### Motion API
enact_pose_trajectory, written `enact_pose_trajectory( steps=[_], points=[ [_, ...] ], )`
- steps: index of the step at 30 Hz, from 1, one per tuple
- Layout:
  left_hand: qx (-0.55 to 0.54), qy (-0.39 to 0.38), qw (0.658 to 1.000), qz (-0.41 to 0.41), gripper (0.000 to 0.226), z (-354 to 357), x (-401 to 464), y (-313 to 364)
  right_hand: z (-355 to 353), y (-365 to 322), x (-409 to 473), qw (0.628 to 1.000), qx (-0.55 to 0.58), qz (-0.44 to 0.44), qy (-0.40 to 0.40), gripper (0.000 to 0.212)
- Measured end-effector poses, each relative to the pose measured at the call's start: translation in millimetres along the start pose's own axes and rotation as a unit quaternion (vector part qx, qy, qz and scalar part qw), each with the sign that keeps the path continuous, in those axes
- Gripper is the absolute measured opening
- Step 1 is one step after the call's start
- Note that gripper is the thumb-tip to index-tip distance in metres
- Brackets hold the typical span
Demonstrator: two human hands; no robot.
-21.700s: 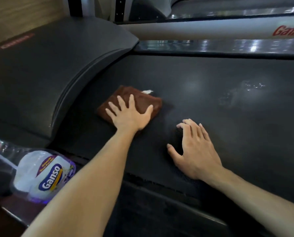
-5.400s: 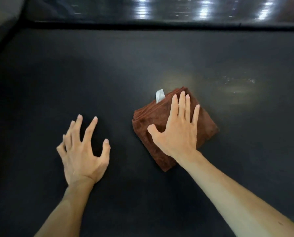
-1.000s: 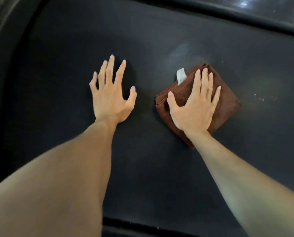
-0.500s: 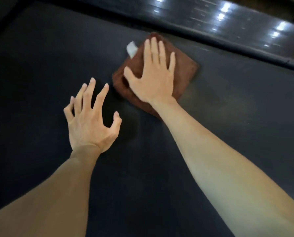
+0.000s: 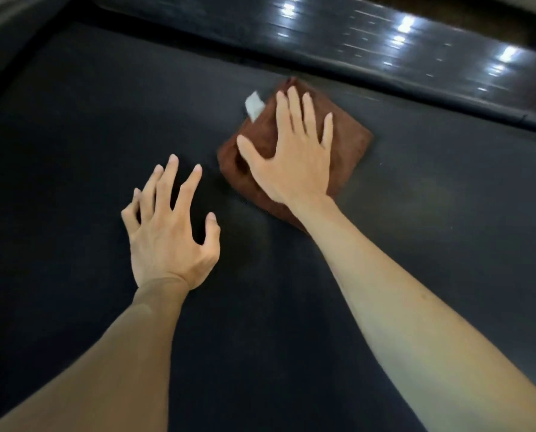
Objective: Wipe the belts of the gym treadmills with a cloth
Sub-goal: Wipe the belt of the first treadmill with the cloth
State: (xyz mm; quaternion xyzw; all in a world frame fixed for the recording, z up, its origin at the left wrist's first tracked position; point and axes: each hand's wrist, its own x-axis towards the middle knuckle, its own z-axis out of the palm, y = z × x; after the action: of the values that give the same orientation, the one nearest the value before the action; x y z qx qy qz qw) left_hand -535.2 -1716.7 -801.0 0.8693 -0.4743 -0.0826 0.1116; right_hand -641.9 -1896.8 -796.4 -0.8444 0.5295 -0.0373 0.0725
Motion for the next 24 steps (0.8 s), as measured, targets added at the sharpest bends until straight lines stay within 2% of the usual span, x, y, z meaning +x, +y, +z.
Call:
enact_pose_trajectory(
  steps=[2, 3, 6, 8, 10, 12, 15, 17, 18, 20, 22, 24],
  points=[
    [-0.001, -0.002, 1.000, -0.002, 0.071, 0, 1, 0, -3, 23, -27, 0.997, -0.009, -0.079, -0.007, 0.090],
    [-0.001, -0.003, 1.000, -0.002, 0.071, 0, 1, -1, -5, 37, -38, 0.996, -0.015, -0.086, -0.010, 0.087],
    [-0.007, -0.003, 1.000, -0.003, 0.072, 0, 1, 0, -9, 67, -37, 0.999, -0.021, 0.025, -0.004, 0.086],
    [-0.010, -0.002, 1.000, -0.003, 0.071, -1, 1, 0, -10, 59, -11, 0.993, -0.015, 0.113, 0.007, 0.089],
    [-0.012, -0.001, 1.000, -0.002, 0.070, -1, 1, 0, -8, 35, 13, 0.989, 0.000, 0.147, 0.014, 0.090],
    [-0.011, 0.000, 1.000, -0.002, 0.070, 0, 0, 0, -6, 12, 17, 0.996, 0.001, 0.086, 0.006, 0.090],
    [-0.006, -0.003, 1.000, -0.004, 0.070, 0, 1, 1, -6, 12, -26, 0.996, -0.003, -0.088, -0.011, 0.086],
    [-0.010, -0.003, 1.000, -0.007, 0.068, 0, 1, 1, -8, 38, -59, 0.995, -0.002, -0.103, -0.015, 0.087],
    [-0.013, -0.001, 1.000, -0.006, 0.066, 0, 1, 1, -8, 55, -67, 0.998, -0.006, -0.068, -0.008, 0.087],
    [-0.014, 0.000, 1.000, -0.002, 0.068, -1, 1, 1, -12, 81, -59, 0.997, -0.014, 0.070, 0.010, 0.090],
    [-0.015, 0.003, 1.000, -0.001, 0.070, -2, 1, 2, -15, 87, -26, 0.979, -0.001, 0.199, 0.034, 0.093],
    [-0.018, 0.006, 1.000, -0.002, 0.069, -2, 0, 3, -16, 75, 7, 0.972, 0.011, 0.233, 0.040, 0.096]
  ],
)
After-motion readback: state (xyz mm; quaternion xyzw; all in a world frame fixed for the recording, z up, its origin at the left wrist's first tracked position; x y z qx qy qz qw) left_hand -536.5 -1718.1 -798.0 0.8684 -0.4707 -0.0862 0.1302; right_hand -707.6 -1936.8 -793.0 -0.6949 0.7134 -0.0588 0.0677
